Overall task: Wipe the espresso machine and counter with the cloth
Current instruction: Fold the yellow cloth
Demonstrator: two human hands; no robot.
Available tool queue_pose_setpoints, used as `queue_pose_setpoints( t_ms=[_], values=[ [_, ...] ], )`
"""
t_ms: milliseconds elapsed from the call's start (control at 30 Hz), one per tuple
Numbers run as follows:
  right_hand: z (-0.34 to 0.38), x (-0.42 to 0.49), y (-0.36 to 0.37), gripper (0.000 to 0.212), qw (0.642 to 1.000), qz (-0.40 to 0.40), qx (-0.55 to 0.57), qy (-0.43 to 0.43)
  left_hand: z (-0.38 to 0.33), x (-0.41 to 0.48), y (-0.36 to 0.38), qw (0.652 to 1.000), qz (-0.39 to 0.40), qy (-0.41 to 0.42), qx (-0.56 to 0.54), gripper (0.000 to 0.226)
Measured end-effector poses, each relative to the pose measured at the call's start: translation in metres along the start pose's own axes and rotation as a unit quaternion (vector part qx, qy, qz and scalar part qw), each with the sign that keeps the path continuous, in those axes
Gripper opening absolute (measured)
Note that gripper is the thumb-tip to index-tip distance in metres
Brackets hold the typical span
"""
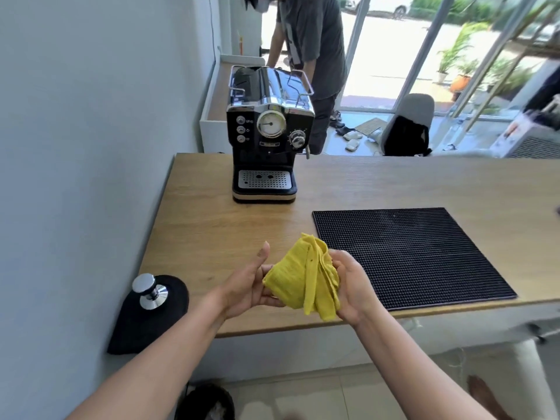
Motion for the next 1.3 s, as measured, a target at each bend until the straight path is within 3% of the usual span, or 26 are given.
queue_pose_setpoints(
  t_ms=[133,233,367,500,567,733,867,1000,1100,1200,1300],
  values=[
    [0.002,0.004,-0.029,0.068,0.999,-0.047,0.002,-0.025,-0.004,0.011,0.018,0.997,0.058,0.028,0.052,0.072],
    [0.017,-0.004,-0.055,0.1,0.985,-0.114,-0.1,-0.089,-0.009,0.021,0.028,0.991,0.038,0.045,0.123,0.046],
    [0.036,-0.017,-0.074,0.079,0.956,-0.121,-0.234,-0.132,-0.03,0.033,0.045,0.983,0.014,0.084,0.164,0.017],
    [0.057,-0.031,-0.085,0.061,0.961,-0.061,-0.215,-0.162,-0.059,0.042,0.071,0.968,0.035,0.121,0.216,0.008],
    [0.067,-0.038,-0.091,0.052,0.963,-0.042,-0.2,-0.175,-0.072,0.049,0.08,0.965,0.027,0.13,0.226,0.008],
    [0.086,-0.048,-0.108,0.022,0.956,-0.071,-0.202,-0.2,-0.088,0.063,0.094,0.954,-0.001,0.136,0.268,0.041],
    [0.106,-0.054,-0.124,0.019,0.938,-0.109,-0.24,-0.224,-0.097,0.07,0.108,0.939,0.001,0.163,0.303,0.031],
    [0.126,-0.057,-0.129,0.022,0.885,-0.124,-0.37,-0.254,-0.106,0.079,0.114,0.878,-0.04,0.194,0.436,0.02],
    [0.14,-0.06,-0.133,0.018,0.84,-0.126,-0.45,-0.275,-0.117,0.078,0.125,0.798,-0.057,0.238,0.55,0.023],
    [0.152,-0.062,-0.131,0.012,0.832,-0.106,-0.467,-0.28,-0.128,0.072,0.142,0.705,-0.051,0.29,0.645,0.023],
    [0.166,-0.063,-0.128,0.02,0.81,-0.115,-0.498,-0.288,-0.134,0.072,0.144,0.664,-0.057,0.306,0.68,0.025]
  ],
)
Point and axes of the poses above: each hand's wrist, its own x-axis towards the middle knuckle, its own y-axis out of the palm, z = x × y, the point moved 7 cm from there along x, towards the middle knuckle, and after that the axes turned 10 degrees about x, right-handed, at the moved point
